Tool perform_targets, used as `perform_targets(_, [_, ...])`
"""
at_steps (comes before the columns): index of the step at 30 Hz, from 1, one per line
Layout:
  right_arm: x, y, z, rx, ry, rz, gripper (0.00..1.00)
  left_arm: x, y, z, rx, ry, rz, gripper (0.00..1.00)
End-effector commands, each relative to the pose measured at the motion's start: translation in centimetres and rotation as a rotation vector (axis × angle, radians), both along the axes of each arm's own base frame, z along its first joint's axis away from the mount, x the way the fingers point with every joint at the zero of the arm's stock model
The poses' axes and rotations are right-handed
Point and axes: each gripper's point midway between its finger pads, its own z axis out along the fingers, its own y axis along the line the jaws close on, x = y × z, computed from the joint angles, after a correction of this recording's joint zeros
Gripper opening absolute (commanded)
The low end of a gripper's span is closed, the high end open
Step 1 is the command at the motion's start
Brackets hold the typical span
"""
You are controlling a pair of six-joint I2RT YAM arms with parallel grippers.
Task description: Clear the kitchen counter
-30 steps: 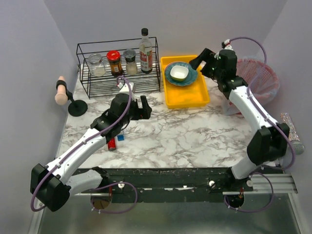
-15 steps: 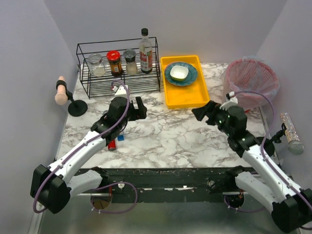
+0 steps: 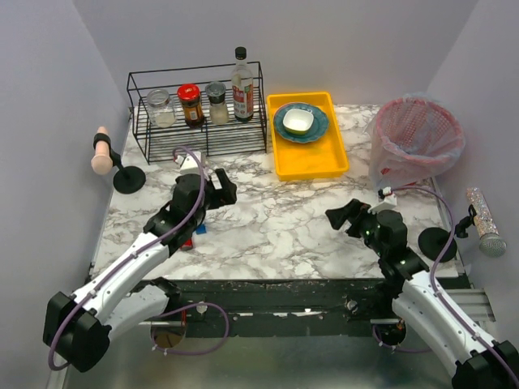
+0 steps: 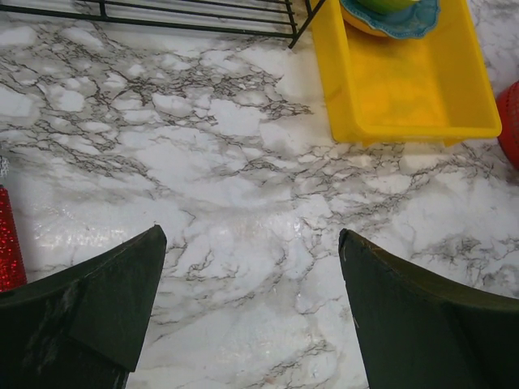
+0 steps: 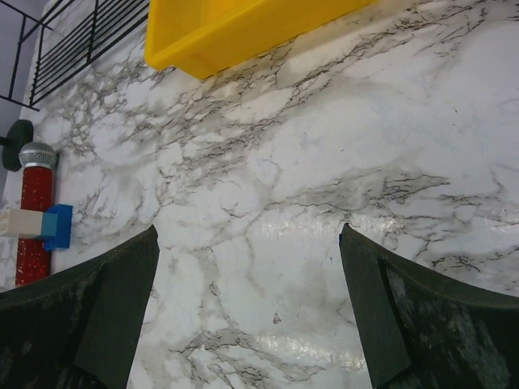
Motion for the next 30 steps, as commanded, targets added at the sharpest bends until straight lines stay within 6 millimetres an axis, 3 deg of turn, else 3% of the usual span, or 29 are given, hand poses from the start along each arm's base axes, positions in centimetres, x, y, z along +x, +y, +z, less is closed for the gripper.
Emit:
perform_targets(1, [0.9,-0.3,1.1,-0.034,-0.089,-0.004,1.00,-0.2,2.6,1.5,0.011,-0.053,0.110,0.99])
perform_targets(6, [1.9,0.4,2.0,-0.077,-0.111,0.041,1.00,-0.3,4.8,2.4,-0.147,-0.076,0.105,0.95])
perform_targets(10, [2.5,1.6,2.0,-0.061,-0.067,0.088,1.00,-0.4,8.8,2.1,-0.086,-0.051,0.241,0.99])
perform_targets(13, [2.7,2.2,2.0,-0.033,-0.065,0.099,1.00,-0.8,10.6,2.7,-0.028,-0.070,0.299,0.99])
perform_targets(16, [2.8,2.2,2.2,-0.025,-0.096,0.097,1.00,-1.2,11.0,3.2,-0.045,-0.097,0.326,0.99])
perform_targets(23, [2.6,1.0,3.4,-0.080,-0.200,0.071,1.00,-1.2,10.7,2.3,-0.127,-0.120,0.344,0.99])
perform_targets(30, [2.2,0.8,3.4,-0.065,-0.211,0.064,1.00,-1.1,10.8,1.7,-0.139,-0.127,0.361,0.99])
